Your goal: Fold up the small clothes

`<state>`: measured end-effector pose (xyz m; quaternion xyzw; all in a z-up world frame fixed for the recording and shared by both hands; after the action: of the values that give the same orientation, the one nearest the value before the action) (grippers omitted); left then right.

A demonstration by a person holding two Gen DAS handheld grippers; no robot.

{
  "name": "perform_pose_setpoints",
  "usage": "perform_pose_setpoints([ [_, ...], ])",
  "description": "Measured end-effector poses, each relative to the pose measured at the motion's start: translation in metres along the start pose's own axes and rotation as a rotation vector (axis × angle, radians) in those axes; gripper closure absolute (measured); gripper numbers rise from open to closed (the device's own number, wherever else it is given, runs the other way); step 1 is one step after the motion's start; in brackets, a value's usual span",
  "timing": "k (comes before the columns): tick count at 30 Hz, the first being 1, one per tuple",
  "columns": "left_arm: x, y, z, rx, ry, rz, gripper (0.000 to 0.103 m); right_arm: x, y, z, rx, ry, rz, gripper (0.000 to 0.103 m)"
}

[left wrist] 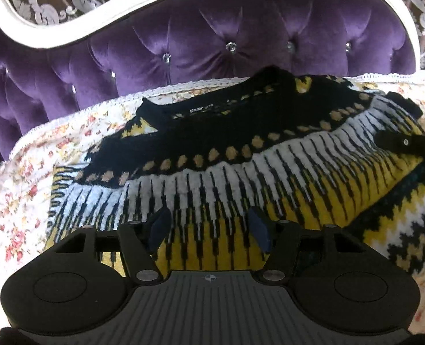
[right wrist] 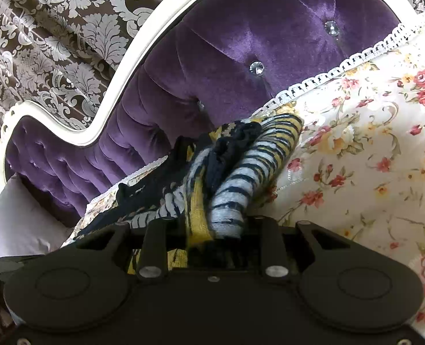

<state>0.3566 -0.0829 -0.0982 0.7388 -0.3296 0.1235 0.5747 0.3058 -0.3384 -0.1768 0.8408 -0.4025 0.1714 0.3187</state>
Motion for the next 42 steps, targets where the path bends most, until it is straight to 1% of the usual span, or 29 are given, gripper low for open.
perform_pose_setpoints([
  [4,0.003,-0.002,-0.008,-0.048,0.043,-0.03,0.044,0.0,0.001,0.001,0.003,-0.004,0.001,0.07],
  [6,0.002,0.002,-0.013,-0.065,0.064,-0.031,0.045,0.0,0.001,0.001,0.003,-0.006,0.001,0.07],
  [8,0.0,0.009,-0.021,-0.066,0.085,-0.022,0.048,0.0,0.001,0.0,0.002,-0.008,0.002,0.07],
  [11,-0.01,0.023,-0.043,-0.061,0.122,0.02,0.048,0.0,0.0,0.0,0.002,-0.01,0.002,0.07],
  [14,-0.026,0.03,-0.073,-0.037,0.167,0.044,0.048,0.0,0.0,0.0,0.001,-0.012,0.001,0.07],
  [16,-0.039,0.03,-0.097,0.002,0.204,0.052,0.048,0.0,0.0,0.0,0.001,-0.011,0.001,0.07],
  [20,-0.047,0.026,-0.139,0.072,0.241,0.069,0.048,0.001,-0.001,0.0,-0.003,-0.01,-0.002,0.071],
  [22,-0.048,0.019,-0.159,0.084,0.283,0.068,0.048,0.001,-0.002,0.0,-0.007,-0.009,-0.004,0.071],
  [26,-0.055,0.002,-0.187,0.046,0.394,0.054,0.048,0.003,-0.004,0.0,-0.015,-0.007,-0.011,0.071],
  [28,-0.06,-0.006,-0.191,0.018,0.412,0.011,0.048,0.003,-0.005,-0.001,-0.027,0.0,-0.018,0.071],
  [29,-0.06,-0.008,-0.193,0.004,0.418,0.004,0.048,0.004,-0.005,-0.001,-0.029,0.001,-0.021,0.071],
  [31,-0.06,-0.009,-0.199,-0.016,0.447,0.014,0.048,0.005,-0.006,-0.003,-0.046,0.01,-0.029,0.071],
  [34,-0.061,-0.012,-0.204,-0.007,0.473,0.006,0.048,0.007,-0.008,-0.01,-0.094,0.031,-0.054,0.071],
  [37,-0.065,-0.01,-0.21,-0.019,0.486,0.011,0.048,0.012,-0.01,-0.017,-0.156,-0.019,-0.07,0.069],
  [38,-0.066,-0.009,-0.212,-0.026,0.497,0.01,0.048,0.014,-0.011,-0.023,-0.188,-0.021,-0.077,0.069],
  [40,-0.069,-0.006,-0.218,-0.037,0.524,0.01,0.048,0.019,-0.012,-0.046,-0.244,0.054,-0.093,0.069],
  [41,-0.071,-0.003,-0.221,-0.042,0.537,0.013,0.048,0.023,-0.011,-0.06,-0.25,0.078,-0.092,0.069],
  [42,-0.071,-0.002,-0.224,-0.05,0.55,0.017,0.048,0.028,-0.01,-0.075,-0.239,0.084,-0.081,0.069],
])
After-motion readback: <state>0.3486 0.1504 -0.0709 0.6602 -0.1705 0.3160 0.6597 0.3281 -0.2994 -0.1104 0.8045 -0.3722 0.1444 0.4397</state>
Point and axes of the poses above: each gripper's, at about its wrist camera, not at the fingertips, and y roughly against the way its jaws point, z to its right, x to its top, the point moved 4 cm from there along -y, roughly the way its jaws point, and after that the axes turned 7 degrees about x, right-handed, at the moved point
